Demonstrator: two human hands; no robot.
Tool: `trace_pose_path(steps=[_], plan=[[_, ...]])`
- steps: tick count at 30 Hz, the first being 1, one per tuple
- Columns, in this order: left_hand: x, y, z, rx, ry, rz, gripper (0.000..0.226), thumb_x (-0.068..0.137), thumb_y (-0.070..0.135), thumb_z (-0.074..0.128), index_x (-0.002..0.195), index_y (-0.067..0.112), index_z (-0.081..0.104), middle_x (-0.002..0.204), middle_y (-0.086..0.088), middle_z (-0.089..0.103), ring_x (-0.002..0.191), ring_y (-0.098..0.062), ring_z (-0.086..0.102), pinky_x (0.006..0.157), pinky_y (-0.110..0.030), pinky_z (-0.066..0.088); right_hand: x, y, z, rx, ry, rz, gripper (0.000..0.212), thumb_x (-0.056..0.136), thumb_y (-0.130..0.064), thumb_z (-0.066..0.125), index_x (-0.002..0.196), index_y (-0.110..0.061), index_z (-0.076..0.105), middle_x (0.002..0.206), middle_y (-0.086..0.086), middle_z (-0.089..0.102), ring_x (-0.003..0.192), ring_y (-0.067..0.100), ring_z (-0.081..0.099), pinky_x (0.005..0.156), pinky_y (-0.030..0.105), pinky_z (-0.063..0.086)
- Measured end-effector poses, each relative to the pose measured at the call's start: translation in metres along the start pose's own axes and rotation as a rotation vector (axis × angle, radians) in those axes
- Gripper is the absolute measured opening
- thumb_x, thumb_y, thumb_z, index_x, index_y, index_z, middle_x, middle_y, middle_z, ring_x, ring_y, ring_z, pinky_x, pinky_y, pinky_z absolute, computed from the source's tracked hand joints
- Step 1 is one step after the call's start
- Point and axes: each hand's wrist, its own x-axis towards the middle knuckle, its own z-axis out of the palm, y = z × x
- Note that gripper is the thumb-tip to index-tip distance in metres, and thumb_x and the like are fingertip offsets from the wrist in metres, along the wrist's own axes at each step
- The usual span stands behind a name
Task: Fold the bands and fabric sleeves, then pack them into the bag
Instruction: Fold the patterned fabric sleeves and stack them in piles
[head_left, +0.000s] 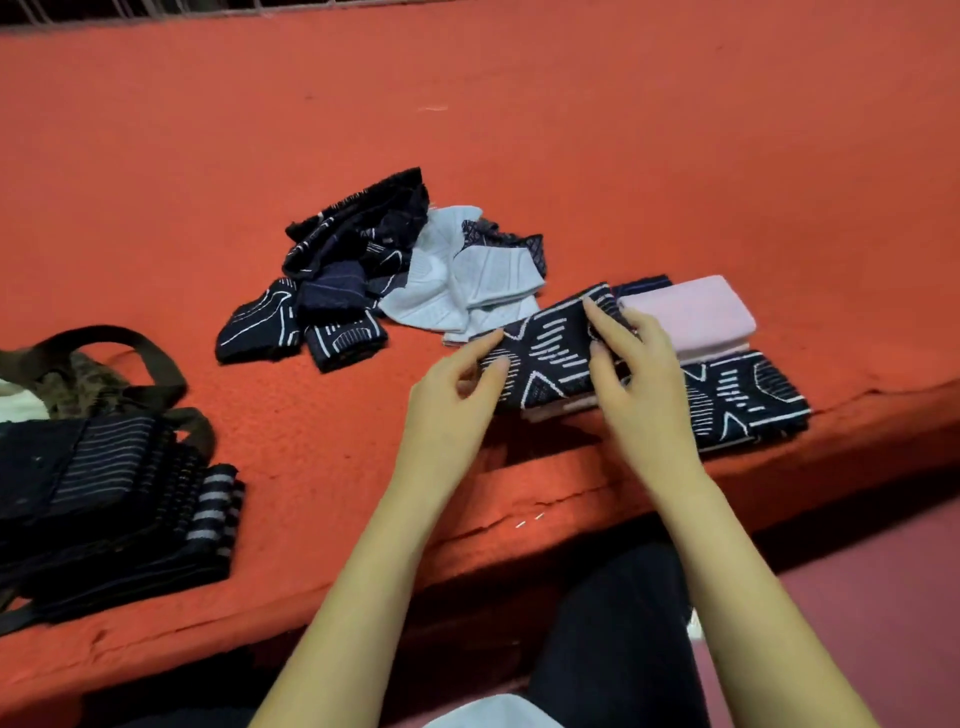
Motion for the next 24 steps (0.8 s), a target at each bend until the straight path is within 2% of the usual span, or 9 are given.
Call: trace_pose_path(steps=[1, 3, 6, 8, 11, 14, 19, 22, 24], plan=[[-0.002, 0.007, 0.016, -0.027, -0.036, 0.003, 0.031, 0.091, 0.024, 0.061, 0.121, 0.028, 0.064, 0.098, 0.010, 0.070, 0.084, -0.001, 0.063, 0.081, -0.017, 0.048, -0.002, 0.010, -0.017, 0.001, 0.021, 0.016, 0.040, 0.091, -0.011, 0.049, 0.129, -0.017, 0.057, 0.112, 0.007, 0.053, 0.107, 0.013, 0.050, 0.095, 0.012, 0.033], [-0.006, 0.017, 0.047, -0.050, -0.099, 0.012, 0.033, 0.088, 0.028, 0.064, 0.121, 0.030, 0.064, 0.092, 0.005, 0.071, 0.076, -0.003, 0.060, 0.078, -0.021, 0.051, -0.006, 0.029, -0.048, 0.001, 0.056, 0.059, 0.039, 0.091, -0.010, 0.051, 0.128, -0.019, 0.058, 0.107, 0.000, 0.053, 0.099, 0.006, 0.049, 0.087, 0.005, 0.034], [-0.010, 0.027, 0.092, -0.012, -0.154, 0.039, 0.035, 0.087, 0.026, 0.066, 0.121, 0.025, 0.064, 0.092, 0.004, 0.069, 0.070, -0.001, 0.056, 0.076, -0.016, 0.046, -0.012, 0.057, -0.084, -0.026, 0.091, 0.135, 0.039, 0.089, -0.015, 0.049, 0.126, -0.022, 0.059, 0.109, -0.001, 0.055, 0.093, 0.004, 0.052, 0.083, 0.004, 0.035], [-0.012, 0.032, 0.115, -0.018, -0.165, 0.061, 0.035, 0.086, 0.024, 0.068, 0.120, 0.022, 0.064, 0.097, -0.002, 0.069, 0.072, -0.001, 0.058, 0.078, -0.016, 0.046, -0.014, 0.071, -0.101, -0.029, 0.103, 0.169, 0.038, 0.090, -0.013, 0.050, 0.126, -0.022, 0.060, 0.111, 0.000, 0.055, 0.091, -0.006, 0.051, 0.083, 0.003, 0.034], [-0.012, 0.036, 0.135, -0.018, -0.167, 0.064, 0.035, 0.085, 0.021, 0.069, 0.119, 0.019, 0.065, 0.088, 0.001, 0.063, 0.061, 0.007, 0.054, 0.066, -0.005, 0.040, -0.015, 0.085, -0.116, -0.024, 0.096, 0.201, 0.037, 0.092, -0.005, 0.052, 0.126, -0.020, 0.059, 0.112, -0.001, 0.054, 0.092, -0.014, 0.049, 0.083, 0.003, 0.034], [-0.013, 0.036, 0.145, 0.011, -0.175, 0.070, 0.035, 0.085, 0.021, 0.068, 0.120, 0.018, 0.065, 0.085, 0.007, 0.058, 0.058, 0.011, 0.052, 0.062, -0.002, 0.037, -0.013, 0.095, -0.122, -0.031, 0.077, 0.223, 0.038, 0.092, -0.004, 0.052, 0.126, -0.020, 0.060, 0.112, -0.002, 0.055, 0.091, -0.014, 0.049, 0.081, 0.003, 0.034], [-0.014, 0.027, 0.151, 0.070, -0.158, 0.059, 0.037, 0.087, 0.025, 0.067, 0.123, 0.021, 0.062, 0.102, -0.006, 0.058, 0.066, 0.012, 0.051, 0.070, 0.000, 0.035, -0.011, 0.103, -0.122, -0.023, 0.043, 0.243, 0.037, 0.092, -0.005, 0.053, 0.125, -0.019, 0.060, 0.111, 0.003, 0.055, 0.091, -0.007, 0.049, 0.085, 0.001, 0.031], [-0.015, 0.021, 0.152, 0.073, -0.132, 0.058, 0.038, 0.087, 0.026, 0.066, 0.124, 0.024, 0.061, 0.102, -0.005, 0.057, 0.072, 0.007, 0.052, 0.076, -0.001, 0.036, -0.010, 0.106, -0.120, -0.011, 0.009, 0.238, 0.036, 0.093, -0.009, 0.053, 0.126, -0.022, 0.060, 0.111, 0.002, 0.054, 0.097, -0.003, 0.049, 0.088, 0.000, 0.030], [-0.014, 0.016, 0.152, 0.080, -0.106, 0.053, 0.039, 0.087, 0.027, 0.066, 0.126, 0.026, 0.060, 0.098, -0.004, 0.056, 0.072, 0.001, 0.052, 0.079, -0.006, 0.038, -0.009, 0.109, -0.118, -0.012, -0.012, 0.229, 0.035, 0.092, -0.018, 0.054, 0.124, -0.028, 0.059, 0.110, 0.002, 0.051, 0.104, 0.006, 0.049, 0.093, 0.006, 0.031]])
